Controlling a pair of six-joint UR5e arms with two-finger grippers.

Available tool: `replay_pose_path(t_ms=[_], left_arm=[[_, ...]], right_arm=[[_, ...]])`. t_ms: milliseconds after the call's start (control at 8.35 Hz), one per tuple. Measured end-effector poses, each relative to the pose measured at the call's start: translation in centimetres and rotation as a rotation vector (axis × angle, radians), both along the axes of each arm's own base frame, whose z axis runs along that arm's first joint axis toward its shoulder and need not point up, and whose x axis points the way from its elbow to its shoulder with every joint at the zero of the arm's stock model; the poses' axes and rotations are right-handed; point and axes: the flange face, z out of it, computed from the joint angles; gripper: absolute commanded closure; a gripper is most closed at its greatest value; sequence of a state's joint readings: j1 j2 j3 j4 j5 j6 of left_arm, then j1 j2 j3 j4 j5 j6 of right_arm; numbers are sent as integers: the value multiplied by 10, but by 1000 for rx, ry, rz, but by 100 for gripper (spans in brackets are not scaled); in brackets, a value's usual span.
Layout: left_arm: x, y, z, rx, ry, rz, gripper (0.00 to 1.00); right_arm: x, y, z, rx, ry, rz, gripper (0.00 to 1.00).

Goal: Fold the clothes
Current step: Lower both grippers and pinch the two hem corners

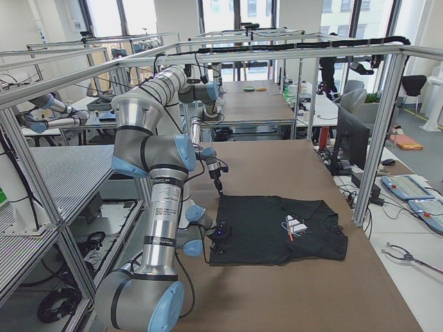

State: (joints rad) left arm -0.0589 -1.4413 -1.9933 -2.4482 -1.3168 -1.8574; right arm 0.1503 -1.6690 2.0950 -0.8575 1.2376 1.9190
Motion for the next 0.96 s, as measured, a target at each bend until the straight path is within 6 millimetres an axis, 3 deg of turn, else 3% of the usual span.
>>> replay_pose_path(t_ms=[958], left_arm=[[5,5,0,8,-2,-4,68]], right_arm=[[0,0,1,-1,3,0,6]])
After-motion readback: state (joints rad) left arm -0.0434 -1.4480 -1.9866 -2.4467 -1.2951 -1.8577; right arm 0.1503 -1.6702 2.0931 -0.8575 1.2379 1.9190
